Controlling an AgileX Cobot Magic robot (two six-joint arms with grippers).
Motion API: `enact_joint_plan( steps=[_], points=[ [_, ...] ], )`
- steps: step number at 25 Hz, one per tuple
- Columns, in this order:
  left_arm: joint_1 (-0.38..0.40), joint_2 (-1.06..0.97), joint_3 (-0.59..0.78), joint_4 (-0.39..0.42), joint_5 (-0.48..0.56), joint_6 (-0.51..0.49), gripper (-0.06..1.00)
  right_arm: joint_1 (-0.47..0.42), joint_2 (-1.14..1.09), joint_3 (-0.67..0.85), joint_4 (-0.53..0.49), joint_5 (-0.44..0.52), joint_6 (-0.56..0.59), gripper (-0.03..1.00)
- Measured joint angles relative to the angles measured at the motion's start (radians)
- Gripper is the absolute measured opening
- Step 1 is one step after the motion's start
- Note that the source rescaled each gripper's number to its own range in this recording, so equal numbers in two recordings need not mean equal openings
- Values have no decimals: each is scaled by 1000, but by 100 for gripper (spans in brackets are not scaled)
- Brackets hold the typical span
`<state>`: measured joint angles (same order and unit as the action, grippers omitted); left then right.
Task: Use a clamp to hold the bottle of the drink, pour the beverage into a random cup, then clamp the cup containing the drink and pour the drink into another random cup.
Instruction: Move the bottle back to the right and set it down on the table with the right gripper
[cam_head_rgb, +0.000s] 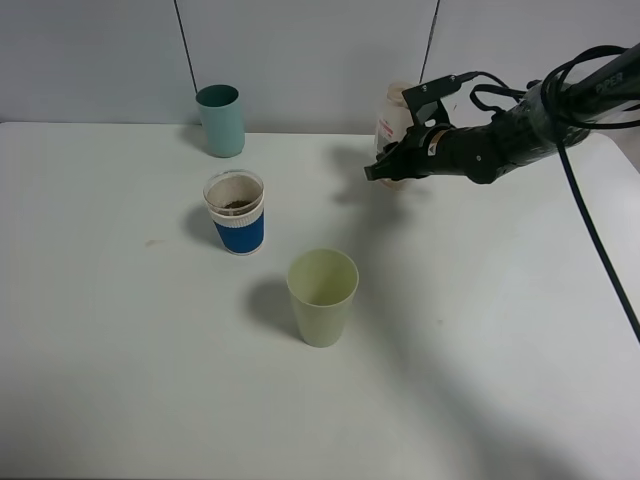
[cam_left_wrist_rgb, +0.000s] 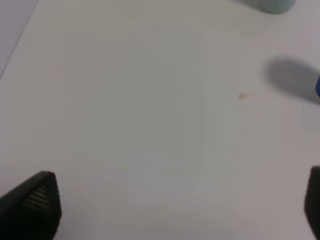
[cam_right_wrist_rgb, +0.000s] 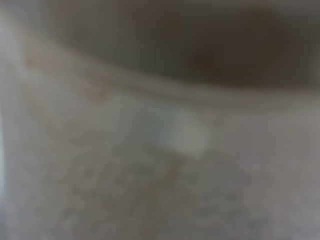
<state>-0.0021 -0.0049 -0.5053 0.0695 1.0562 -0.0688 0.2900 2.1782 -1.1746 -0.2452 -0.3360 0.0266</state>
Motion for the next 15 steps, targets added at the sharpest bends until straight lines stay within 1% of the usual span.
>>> enact_joint_plan(
  steps=[1, 2, 3, 5, 6, 7, 8, 10, 13, 15],
  points=[
    [0, 0, 0, 0, 0, 0, 99, 0, 0, 0, 0, 0, 0, 1],
    [0, 0, 0, 0, 0, 0, 99, 0, 0, 0, 0, -10, 0, 5],
    [0, 0, 0, 0, 0, 0, 99, 0, 0, 0, 0, -17, 0, 17],
    [0, 0, 0, 0, 0, 0, 99, 0, 0, 0, 0, -17, 7, 29],
    [0, 0, 0, 0, 0, 0, 99, 0, 0, 0, 0, -17, 7, 29],
    [0, 0, 0, 0, 0, 0, 99, 0, 0, 0, 0, -22, 11, 36],
    [0, 0, 0, 0, 0, 0, 99, 0, 0, 0, 5, -34, 19, 49],
    [0, 0, 0, 0, 0, 0, 99, 0, 0, 0, 17, -39, 27, 61],
    [0, 0, 0, 0, 0, 0, 99, 0, 0, 0, 19, -50, 59, 83],
    [0, 0, 0, 0, 0, 0, 99, 0, 0, 0, 19, -53, 69, 93]
  ],
)
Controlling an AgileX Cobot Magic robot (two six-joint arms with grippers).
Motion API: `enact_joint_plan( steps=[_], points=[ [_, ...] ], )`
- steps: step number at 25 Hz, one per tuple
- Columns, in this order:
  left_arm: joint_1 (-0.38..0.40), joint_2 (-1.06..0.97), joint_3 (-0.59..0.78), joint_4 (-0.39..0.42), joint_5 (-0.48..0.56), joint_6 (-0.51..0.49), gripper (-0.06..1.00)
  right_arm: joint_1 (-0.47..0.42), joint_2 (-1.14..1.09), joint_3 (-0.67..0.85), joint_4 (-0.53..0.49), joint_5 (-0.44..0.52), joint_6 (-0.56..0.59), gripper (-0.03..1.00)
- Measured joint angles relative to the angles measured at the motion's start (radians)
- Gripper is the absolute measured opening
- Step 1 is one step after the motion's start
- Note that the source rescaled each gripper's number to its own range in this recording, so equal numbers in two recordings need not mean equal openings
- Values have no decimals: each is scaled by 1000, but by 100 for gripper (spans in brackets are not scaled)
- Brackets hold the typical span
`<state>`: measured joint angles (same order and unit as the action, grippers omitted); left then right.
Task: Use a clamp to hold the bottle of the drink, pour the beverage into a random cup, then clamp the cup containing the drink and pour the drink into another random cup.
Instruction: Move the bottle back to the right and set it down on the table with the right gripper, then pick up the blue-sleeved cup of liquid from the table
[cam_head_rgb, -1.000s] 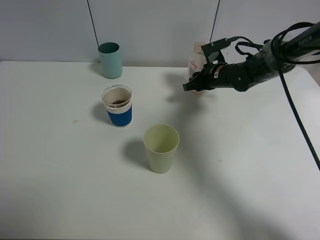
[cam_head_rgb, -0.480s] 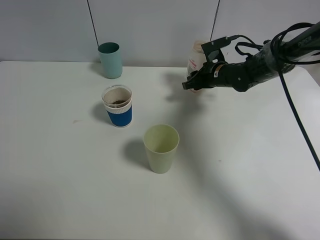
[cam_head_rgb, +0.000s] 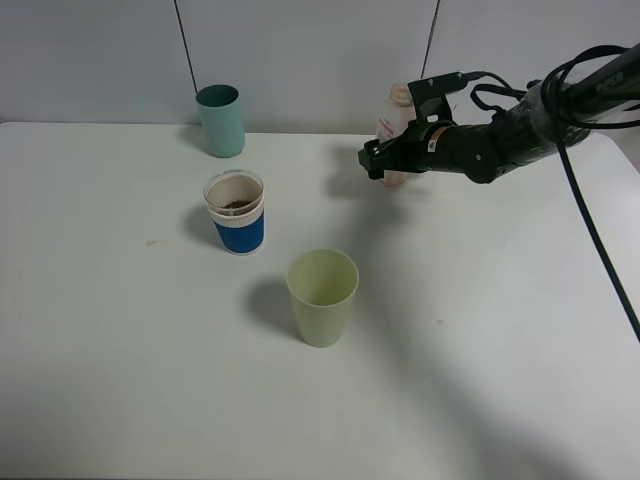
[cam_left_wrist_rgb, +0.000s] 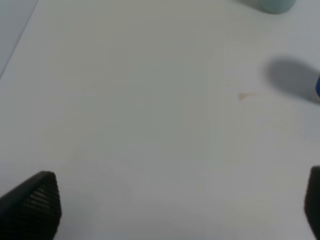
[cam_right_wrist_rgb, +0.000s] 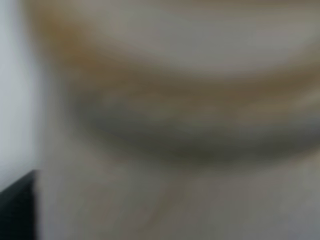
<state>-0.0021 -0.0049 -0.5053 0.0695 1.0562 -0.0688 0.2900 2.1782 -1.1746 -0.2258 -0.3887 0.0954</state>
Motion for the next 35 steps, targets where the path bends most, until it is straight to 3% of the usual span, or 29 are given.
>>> enact_joint_plan(
  steps=[6, 35],
  points=[
    [0, 0, 0, 0, 0, 0, 99, 0, 0, 0, 0, -1, 6, 100],
    [0, 0, 0, 0, 0, 0, 99, 0, -222, 0, -1, 152, -28, 100]
  ],
)
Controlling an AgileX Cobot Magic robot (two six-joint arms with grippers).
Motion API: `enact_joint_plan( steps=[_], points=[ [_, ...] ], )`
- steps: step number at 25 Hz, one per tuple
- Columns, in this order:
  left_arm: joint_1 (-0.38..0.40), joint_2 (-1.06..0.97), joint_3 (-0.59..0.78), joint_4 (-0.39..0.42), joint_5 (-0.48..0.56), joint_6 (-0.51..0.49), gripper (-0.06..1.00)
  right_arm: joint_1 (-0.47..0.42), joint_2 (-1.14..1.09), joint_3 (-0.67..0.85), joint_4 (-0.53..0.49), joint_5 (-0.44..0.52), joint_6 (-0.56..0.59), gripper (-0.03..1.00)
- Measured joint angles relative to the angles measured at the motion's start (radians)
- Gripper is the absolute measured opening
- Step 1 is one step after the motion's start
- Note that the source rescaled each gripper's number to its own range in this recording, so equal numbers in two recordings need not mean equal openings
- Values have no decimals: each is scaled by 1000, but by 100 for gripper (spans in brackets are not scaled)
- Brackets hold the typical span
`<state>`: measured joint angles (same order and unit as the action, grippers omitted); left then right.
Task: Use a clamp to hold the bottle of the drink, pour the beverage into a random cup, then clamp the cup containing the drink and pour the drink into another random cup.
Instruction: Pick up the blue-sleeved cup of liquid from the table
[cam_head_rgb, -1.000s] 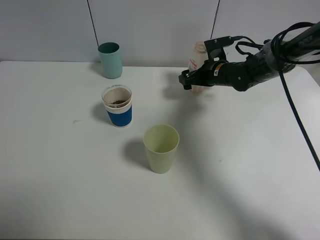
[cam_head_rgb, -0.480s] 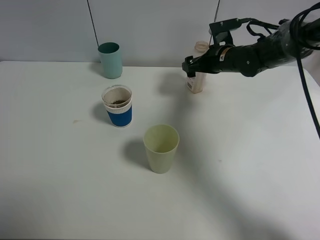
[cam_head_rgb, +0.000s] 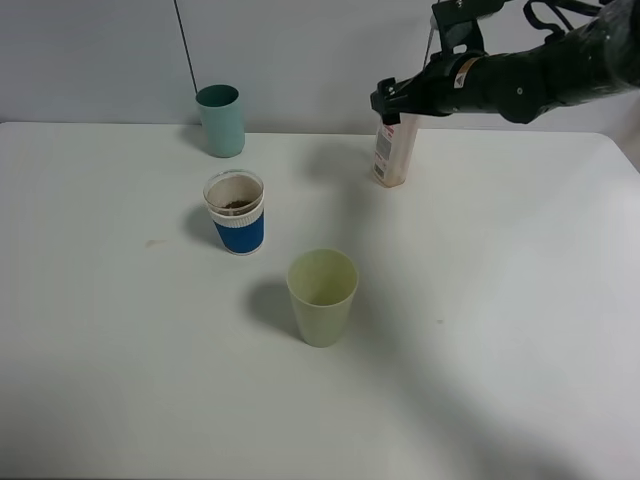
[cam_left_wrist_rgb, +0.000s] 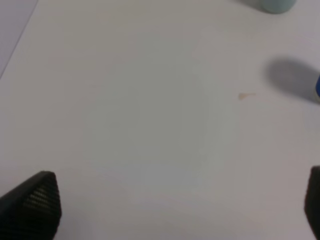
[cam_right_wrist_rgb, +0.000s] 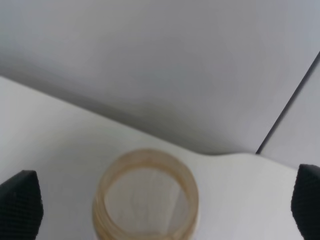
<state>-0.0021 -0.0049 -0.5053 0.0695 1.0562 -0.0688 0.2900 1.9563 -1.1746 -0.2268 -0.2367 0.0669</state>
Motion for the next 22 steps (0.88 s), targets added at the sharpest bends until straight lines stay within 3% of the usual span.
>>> enact_joint_plan(
  steps=[6, 10, 21, 22],
  points=[
    [0, 0, 0, 0, 0, 0, 99, 0, -78, 0, -1, 4, -17, 100],
    [0, 0, 0, 0, 0, 0, 99, 0, -157, 0, -1, 68, -18, 100],
    [0, 0, 0, 0, 0, 0, 99, 0, -414, 0, -15, 426, -16, 100],
    [0, 0, 0, 0, 0, 0, 99, 0, -414, 0, -15, 426, -16, 100]
  ],
)
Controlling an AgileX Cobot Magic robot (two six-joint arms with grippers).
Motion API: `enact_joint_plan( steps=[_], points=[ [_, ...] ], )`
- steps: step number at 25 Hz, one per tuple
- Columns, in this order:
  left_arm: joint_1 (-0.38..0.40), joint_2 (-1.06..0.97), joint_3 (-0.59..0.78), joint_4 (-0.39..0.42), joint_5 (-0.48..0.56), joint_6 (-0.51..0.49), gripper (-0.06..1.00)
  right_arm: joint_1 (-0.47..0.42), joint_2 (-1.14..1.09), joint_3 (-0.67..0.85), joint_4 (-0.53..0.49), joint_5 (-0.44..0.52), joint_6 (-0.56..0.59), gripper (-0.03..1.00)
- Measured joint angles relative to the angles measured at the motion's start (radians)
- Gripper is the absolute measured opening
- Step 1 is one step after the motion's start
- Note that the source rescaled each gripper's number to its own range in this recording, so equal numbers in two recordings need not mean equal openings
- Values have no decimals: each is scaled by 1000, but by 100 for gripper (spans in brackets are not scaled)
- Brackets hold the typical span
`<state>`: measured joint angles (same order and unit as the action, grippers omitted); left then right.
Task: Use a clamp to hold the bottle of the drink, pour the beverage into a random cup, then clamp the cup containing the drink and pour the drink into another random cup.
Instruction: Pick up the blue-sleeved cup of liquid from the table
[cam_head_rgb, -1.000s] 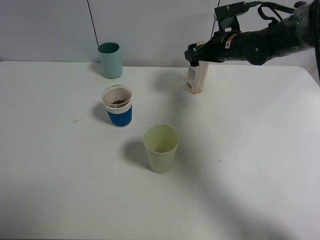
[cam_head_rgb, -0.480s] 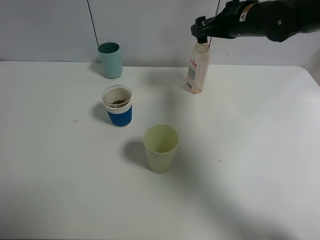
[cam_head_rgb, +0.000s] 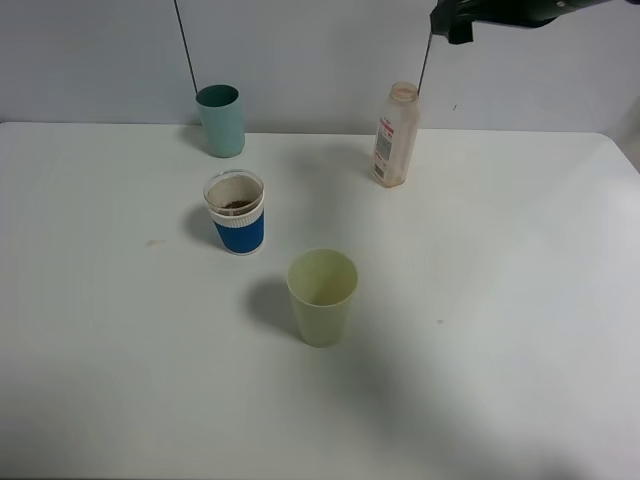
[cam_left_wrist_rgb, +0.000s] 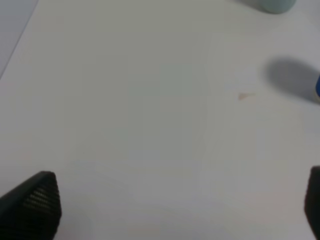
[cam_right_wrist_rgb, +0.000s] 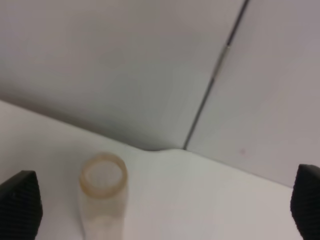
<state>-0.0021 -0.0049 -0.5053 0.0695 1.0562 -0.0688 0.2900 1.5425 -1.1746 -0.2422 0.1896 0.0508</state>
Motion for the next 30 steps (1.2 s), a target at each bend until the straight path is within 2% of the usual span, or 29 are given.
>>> enact_joint_plan(
  steps=[2, 7, 13, 15, 18, 21, 24, 26, 30],
  points=[
    [0, 0, 0, 0, 0, 0, 99, 0, -65, 1, -35, 53, -5, 100],
    [0, 0, 0, 0, 0, 0, 99, 0, -192, 1, -65, 45, -37, 100],
    [0, 0, 0, 0, 0, 0, 99, 0, -268, 1, -56, 64, -6, 100],
    [0, 0, 0, 0, 0, 0, 99, 0, -298, 1, -55, 128, 77, 100],
    [0, 0, 0, 0, 0, 0, 99, 0, -327, 1, -68, 214, 105, 100],
    [0, 0, 0, 0, 0, 0, 99, 0, -382, 1, -99, 314, 110, 100],
    [0, 0, 0, 0, 0, 0, 99, 0, -427, 1, -109, 357, 111, 100],
    [0, 0, 0, 0, 0, 0, 99, 0, -478, 1, -115, 422, 102, 100],
    [0, 0, 0, 0, 0, 0, 99, 0, -564, 1, -108, 572, 35, 100]
  ],
)
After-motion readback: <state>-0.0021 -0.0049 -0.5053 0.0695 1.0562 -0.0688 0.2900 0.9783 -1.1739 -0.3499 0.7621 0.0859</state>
